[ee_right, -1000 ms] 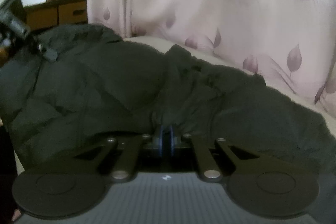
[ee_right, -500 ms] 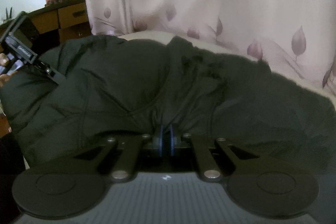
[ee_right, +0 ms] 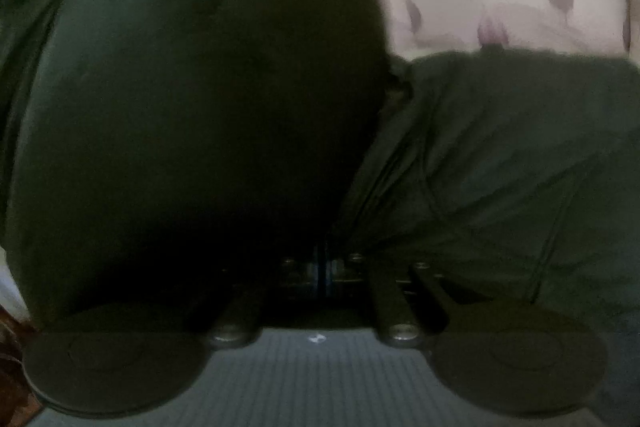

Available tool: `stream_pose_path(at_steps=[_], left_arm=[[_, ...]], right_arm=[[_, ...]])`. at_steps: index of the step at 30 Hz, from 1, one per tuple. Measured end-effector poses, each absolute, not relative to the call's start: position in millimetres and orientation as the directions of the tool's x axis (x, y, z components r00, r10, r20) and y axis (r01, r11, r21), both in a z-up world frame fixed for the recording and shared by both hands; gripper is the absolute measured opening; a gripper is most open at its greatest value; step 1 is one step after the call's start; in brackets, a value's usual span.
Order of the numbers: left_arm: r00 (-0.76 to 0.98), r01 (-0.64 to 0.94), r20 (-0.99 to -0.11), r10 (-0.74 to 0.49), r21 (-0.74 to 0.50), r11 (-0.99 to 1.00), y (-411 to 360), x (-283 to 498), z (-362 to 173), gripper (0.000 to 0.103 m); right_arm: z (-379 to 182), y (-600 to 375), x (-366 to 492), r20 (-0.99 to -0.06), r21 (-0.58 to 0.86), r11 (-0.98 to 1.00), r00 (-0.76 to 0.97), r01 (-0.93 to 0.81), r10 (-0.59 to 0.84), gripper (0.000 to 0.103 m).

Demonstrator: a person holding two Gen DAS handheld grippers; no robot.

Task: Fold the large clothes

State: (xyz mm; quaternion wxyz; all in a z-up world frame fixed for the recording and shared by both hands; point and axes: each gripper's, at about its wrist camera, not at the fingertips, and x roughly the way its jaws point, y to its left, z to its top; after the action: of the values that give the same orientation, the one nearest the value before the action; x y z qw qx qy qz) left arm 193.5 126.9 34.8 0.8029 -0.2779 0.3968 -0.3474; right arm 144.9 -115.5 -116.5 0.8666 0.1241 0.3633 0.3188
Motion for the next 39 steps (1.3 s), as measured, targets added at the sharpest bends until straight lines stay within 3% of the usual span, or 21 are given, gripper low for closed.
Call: stream_pose_path(at_steps=[6, 8, 10, 11, 14, 15, 17, 18, 19, 20, 21, 25, 32, 39], left_arm=[[0.433, 0.357, -0.447, -0.783, -0.713, 0.604, 56.2, 218.8, 36.4, 0.025], [0.414, 0.377, -0.431, -0.802, -0.720, 0.582, 39.8, 225.1, 31.1, 0.035], [0.413, 0.394, -0.430, -0.802, -0.710, 0.584, 26.0, 231.7, 23.7, 0.037], [0.408, 0.399, -0.421, -0.810, -0.716, 0.573, 20.1, 233.9, 20.2, 0.046], [0.396, 0.409, -0.344, -0.851, -0.764, 0.499, 9.2, 236.7, 4.4, 0.057], [0.401, 0.420, -0.322, -0.858, -0.767, 0.485, 5.4, 233.6, -0.6, 0.059], [0.424, 0.470, -0.263, -0.867, -0.754, 0.459, -7.1, 228.1, -7.6, 0.078], [0.443, 0.484, -0.237, -0.865, -0.749, 0.453, -10.6, 223.5, -13.7, 0.082], [0.460, 0.501, -0.220, -0.860, -0.735, 0.456, -15.0, 219.1, -18.6, 0.085], [0.477, 0.513, -0.213, -0.853, -0.720, 0.467, -18.4, 215.0, -22.4, 0.085], [0.499, 0.519, -0.202, -0.843, -0.709, 0.477, -21.1, 210.3, -26.6, 0.086], [0.578, 0.529, -0.132, -0.805, -0.691, 0.493, -22.7, 193.8, -41.0, 0.086], [0.630, 0.625, -0.107, -0.769, -0.519, 0.584, -37.4, 158.2, -48.4, 0.089], [0.633, 0.691, -0.079, -0.770, -0.390, 0.608, -48.4, 136.5, -51.9, 0.093]], right_arm=[[-125.3, -171.9, 158.8, -0.447, 0.708, 0.627, 0.480, -0.325, 0.755, 0.005], [-120.4, -195.1, 152.6, -0.447, 0.700, 0.640, 0.503, -0.317, 0.739, 0.006], [-112.8, -224.1, 141.5, -0.445, 0.676, 0.660, 0.532, -0.327, 0.720, 0.007], [-108.7, -240.3, 135.2, -0.437, 0.667, 0.666, 0.547, -0.336, 0.714, 0.008], [-100.0, -284.4, 123.0, -0.395, 0.677, 0.654, 0.583, -0.338, 0.710, 0.010], [-96.3, -299.7, 120.8, -0.379, 0.680, 0.653, 0.602, -0.335, 0.703, 0.014], [-88.2, -327.1, 115.9, -0.346, 0.681, 0.655, 0.644, -0.327, 0.682, 0.029], [-84.3, -340.9, 115.2, -0.322, 0.695, 0.646, 0.666, -0.316, 0.673, 0.049], [-81.9, -351.7, 116.8, -0.291, 0.718, 0.622, 0.676, -0.313, 0.677, 0.078], [-78.6, -359.2, 119.1, -0.259, 0.743, 0.595, 0.687, -0.308, 0.679, 0.087], [-76.1, -369.9, 121.7, -0.227, 0.770, 0.563, 0.697, -0.299, 0.680, 0.092], [-67.7, -381.7, 142.5, -0.158, 0.830, 0.467, 0.675, -0.305, 0.721, 0.096], [-38.7, -370.2, 204.6, -0.231, 0.856, 0.434, 0.545, -0.279, 0.806, 0.102], [-23.5, -320.3, 263.1, -0.469, 0.714, 0.599, 0.387, -0.362, 0.794, 0.102]])
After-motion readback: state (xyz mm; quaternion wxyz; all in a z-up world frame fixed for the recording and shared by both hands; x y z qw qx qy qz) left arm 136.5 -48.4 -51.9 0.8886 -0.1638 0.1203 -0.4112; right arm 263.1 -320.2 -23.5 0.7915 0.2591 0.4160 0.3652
